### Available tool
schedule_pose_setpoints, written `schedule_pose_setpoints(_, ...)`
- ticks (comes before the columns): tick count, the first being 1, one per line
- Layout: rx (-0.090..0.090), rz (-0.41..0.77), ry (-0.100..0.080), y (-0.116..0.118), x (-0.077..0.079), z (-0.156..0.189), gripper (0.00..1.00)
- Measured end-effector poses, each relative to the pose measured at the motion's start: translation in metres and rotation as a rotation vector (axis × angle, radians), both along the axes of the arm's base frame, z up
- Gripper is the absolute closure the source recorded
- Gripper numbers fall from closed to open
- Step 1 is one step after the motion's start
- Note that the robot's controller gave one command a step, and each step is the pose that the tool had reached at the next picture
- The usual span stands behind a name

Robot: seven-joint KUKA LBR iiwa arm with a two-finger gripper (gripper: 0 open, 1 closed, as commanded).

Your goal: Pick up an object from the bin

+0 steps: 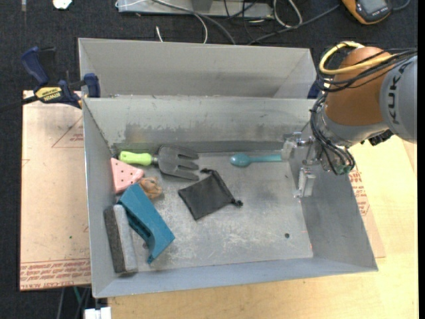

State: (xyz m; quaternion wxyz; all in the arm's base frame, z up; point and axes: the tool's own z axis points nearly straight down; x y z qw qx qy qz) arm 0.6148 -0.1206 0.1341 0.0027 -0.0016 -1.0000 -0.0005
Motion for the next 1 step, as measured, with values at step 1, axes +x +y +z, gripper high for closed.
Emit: schedule_pose_setpoints(1,-0.001,0.002,-0.007,0.0003,0.0017,0.0048,0.0)
